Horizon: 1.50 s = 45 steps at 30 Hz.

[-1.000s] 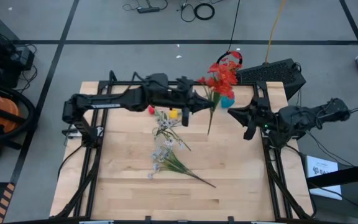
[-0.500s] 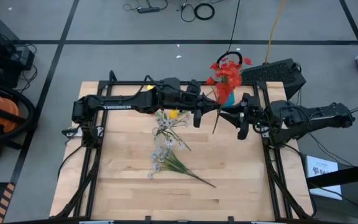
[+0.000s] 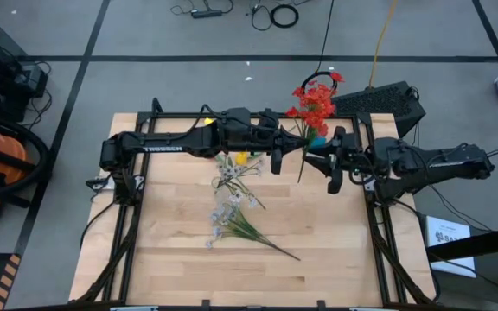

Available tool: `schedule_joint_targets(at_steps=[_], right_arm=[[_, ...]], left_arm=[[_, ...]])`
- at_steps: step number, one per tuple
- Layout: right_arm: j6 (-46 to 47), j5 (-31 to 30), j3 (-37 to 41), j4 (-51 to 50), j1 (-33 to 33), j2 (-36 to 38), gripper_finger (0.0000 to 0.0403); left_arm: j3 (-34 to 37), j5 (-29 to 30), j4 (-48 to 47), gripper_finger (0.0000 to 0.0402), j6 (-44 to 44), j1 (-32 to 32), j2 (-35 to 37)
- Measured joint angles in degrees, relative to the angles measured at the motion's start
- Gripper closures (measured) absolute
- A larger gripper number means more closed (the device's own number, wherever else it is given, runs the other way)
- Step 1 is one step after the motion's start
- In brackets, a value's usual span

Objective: Sort flowers into vase by color
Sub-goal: Put the orange flowers into the blue flower vase

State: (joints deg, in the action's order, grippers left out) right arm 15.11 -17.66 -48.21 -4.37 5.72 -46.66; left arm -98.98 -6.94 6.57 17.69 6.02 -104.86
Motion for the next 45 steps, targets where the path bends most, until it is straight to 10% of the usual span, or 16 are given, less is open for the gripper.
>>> schedule_joint_targets(at_steps=[34,45], right_arm=[[-3.79,0.13,0.00,2.48,-1.23,-1.98,0.0395],[-3.80,-0.02,0.00,1.97,-1.23,-2.04,0.0394]], left_arm=[[0.02,0.50,-3.00,0.0393,1.40,-1.17,0.02],[0.02,0.43,-4.51,0.0305,0.14,-1.08,0.07]])
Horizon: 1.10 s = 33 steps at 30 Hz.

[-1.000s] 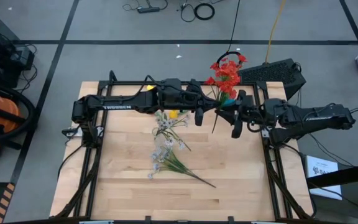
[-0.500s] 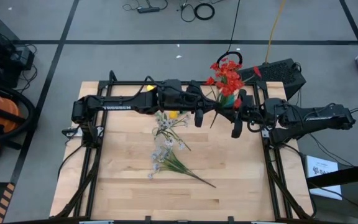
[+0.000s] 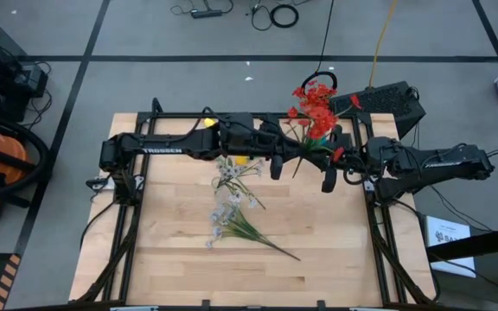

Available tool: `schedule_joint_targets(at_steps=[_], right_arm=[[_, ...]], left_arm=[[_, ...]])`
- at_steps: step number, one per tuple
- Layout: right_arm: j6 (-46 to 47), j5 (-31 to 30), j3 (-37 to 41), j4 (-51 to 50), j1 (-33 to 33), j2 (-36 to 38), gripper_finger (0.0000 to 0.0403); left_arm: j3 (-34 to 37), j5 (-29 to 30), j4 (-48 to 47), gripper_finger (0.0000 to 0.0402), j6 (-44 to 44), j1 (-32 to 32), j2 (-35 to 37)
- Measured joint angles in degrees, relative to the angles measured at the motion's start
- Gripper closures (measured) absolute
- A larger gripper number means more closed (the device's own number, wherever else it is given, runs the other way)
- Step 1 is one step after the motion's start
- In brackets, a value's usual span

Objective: Sort flowers into vase by color
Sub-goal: Put the orange flowers into the blue flower vase

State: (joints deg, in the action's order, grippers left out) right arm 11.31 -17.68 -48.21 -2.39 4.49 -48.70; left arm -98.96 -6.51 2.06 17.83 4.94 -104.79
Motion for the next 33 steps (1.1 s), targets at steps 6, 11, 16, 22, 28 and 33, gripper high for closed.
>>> schedule_joint_targets(at_steps=[6,11,16,22,28,33], right_arm=[[-0.03,-2.81,0.00,-0.10,0.00,1.21,0.0394],[-0.04,-10.05,0.00,-3.37,-0.02,4.44,0.0394],[4.42,-20.41,-0.02,-12.45,-0.02,7.51,0.0394],[10.71,-28.67,-0.02,-21.53,-0.02,9.14,0.0394],[14.21,-32.59,0.67,-25.02,-0.02,9.73,0.0394],[18.16,-36.15,5.40,-23.56,-1.76,10.19,0.0396]], left_arm=[[0.11,-0.62,-6.52,0.0291,-3.18,2.01,3.90],[0.07,-0.65,-13.37,0.0291,-3.67,4.31,8.48],[0.07,-0.84,-21.35,0.0291,-6.62,8.25,13.88],[2.77,-0.85,-27.20,0.0291,-13.57,14.98,20.69],[16.71,-5.76,-20.73,0.0291,-14.03,23.60,28.70],[31.81,-10.36,-9.22,0.0291,-11.22,30.01,34.98]])
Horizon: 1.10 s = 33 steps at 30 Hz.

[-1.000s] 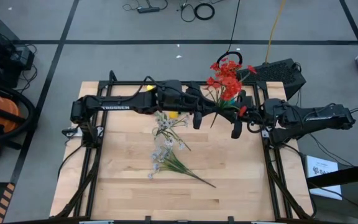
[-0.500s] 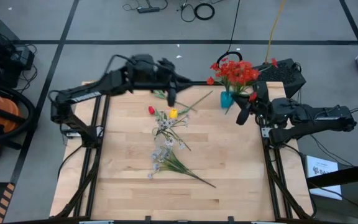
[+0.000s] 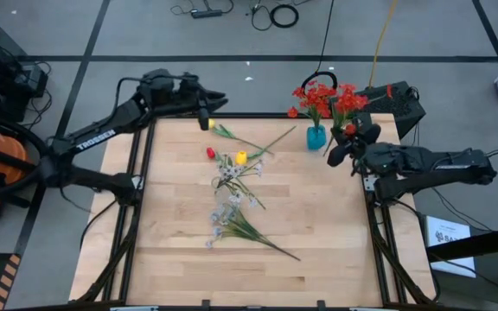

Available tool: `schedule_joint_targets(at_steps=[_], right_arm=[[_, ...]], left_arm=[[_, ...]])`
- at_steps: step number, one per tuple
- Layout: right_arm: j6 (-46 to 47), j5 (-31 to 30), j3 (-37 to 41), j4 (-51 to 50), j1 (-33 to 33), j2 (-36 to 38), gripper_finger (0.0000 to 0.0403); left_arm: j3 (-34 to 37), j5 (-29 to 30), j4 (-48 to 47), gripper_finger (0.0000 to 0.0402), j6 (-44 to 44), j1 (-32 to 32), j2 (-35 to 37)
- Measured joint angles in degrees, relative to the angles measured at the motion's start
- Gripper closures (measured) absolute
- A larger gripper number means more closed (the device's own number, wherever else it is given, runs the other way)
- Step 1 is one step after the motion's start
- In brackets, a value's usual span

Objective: Sort flowers into vase by color
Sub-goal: Put the orange flowers into the blue flower vase

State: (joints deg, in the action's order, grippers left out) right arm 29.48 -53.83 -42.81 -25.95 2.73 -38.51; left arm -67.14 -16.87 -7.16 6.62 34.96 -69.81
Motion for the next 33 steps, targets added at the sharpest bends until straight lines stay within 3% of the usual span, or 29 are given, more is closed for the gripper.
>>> schedule_joint_targets(at_steps=[7,15,26,33], right_arm=[[-8.03,-0.01,5.77,17.51,-7.54,0.60,0.0398],[-10.95,10.56,7.11,24.90,-19.99,-2.55,0.0399],[-15.81,12.05,7.11,28.58,-24.19,-12.61,0.0399],[-19.57,8.96,7.11,29.68,-24.53,-15.55,0.0399]], left_arm=[[11.84,-9.09,8.66,0.0291,1.66,7.69,4.30],[17.15,-17.47,14.55,0.0291,2.07,17.50,3.45],[17.45,-19.95,15.36,0.0291,0.38,20.53,2.66],[17.45,-20.02,15.83,0.0291,1.73,20.54,2.64]])
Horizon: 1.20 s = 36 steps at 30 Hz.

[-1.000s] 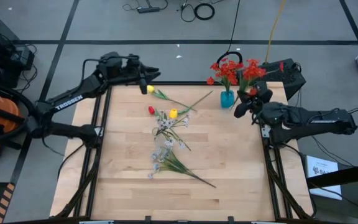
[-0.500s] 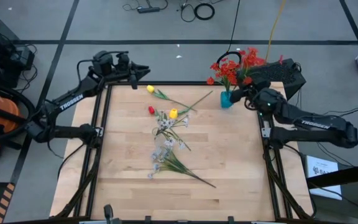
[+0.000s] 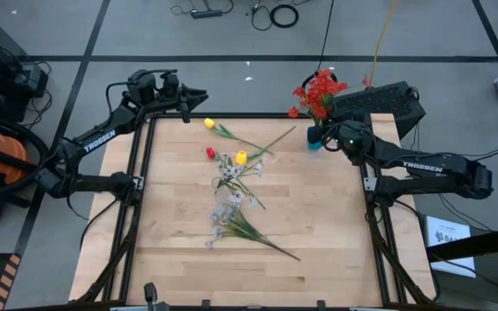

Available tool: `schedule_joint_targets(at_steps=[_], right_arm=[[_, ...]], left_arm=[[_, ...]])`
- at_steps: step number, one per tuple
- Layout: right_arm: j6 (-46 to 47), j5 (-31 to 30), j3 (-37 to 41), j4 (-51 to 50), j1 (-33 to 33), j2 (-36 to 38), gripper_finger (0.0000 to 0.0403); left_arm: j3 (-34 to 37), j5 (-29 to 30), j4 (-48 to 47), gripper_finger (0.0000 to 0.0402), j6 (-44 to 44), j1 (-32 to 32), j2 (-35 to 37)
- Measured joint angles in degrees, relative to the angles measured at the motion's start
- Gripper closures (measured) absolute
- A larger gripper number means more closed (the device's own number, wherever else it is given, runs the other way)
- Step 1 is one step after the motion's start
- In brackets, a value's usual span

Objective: Sort flowers into vase by color
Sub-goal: Put the orange flowers into the blue flower vase

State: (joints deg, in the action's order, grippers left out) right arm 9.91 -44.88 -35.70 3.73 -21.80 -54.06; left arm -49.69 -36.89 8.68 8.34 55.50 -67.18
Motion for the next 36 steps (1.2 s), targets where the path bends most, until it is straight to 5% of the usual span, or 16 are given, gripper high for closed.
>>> schedule_joint_targets(at_steps=[10,25,36], right_arm=[[-3.99,3.22,0.00,6.04,0.02,0.67,0.0399],[-8.75,0.01,0.11,4.79,-0.74,1.17,0.0399],[-6.46,-0.12,11.09,19.63,-0.74,0.26,0.0399]], left_arm=[[0.00,-0.10,0.05,0.0291,3.22,-0.89,0.00],[0.00,0.44,0.08,0.0291,3.32,-4.29,0.00],[0.00,0.57,0.08,0.0291,3.38,-5.30,0.00]])
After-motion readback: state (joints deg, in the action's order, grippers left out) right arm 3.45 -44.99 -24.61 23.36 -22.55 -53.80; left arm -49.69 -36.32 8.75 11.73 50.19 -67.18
